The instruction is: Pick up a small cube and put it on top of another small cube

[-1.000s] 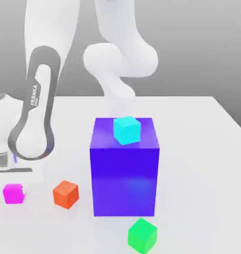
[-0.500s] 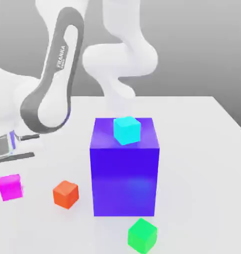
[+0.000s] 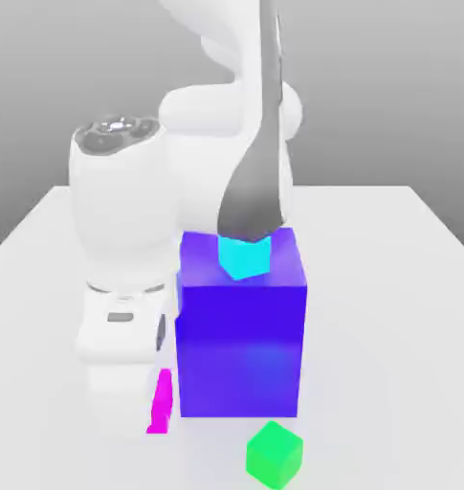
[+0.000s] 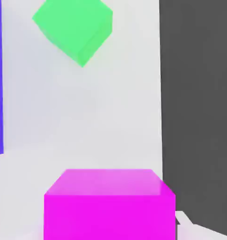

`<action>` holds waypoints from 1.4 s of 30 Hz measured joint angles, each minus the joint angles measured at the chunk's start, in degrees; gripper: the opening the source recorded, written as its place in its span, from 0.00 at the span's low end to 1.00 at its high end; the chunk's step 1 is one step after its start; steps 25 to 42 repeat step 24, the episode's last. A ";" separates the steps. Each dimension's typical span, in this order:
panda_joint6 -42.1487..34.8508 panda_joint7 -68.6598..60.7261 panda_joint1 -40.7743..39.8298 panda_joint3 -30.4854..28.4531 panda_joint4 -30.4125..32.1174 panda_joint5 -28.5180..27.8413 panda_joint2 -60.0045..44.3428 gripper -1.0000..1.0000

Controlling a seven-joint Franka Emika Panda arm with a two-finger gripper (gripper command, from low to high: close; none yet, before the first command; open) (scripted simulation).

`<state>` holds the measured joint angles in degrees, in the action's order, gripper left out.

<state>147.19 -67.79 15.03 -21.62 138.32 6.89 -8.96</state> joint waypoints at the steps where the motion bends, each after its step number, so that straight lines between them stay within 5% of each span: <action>1: 0.07 -2.45 0.34 0.73 0.32 -0.49 0.29 0.00; 12: 1.25 -30.49 5.20 7.81 4.21 -4.32 2.99 0.00; 21: 10.82 -37.37 3.61 10.76 5.02 0.39 -6.02 0.00; 22: 11.53 -37.75 3.32 11.10 4.98 0.90 -6.87 1.00; 42: 11.53 -37.75 3.31 11.10 4.98 0.90 -6.87 1.00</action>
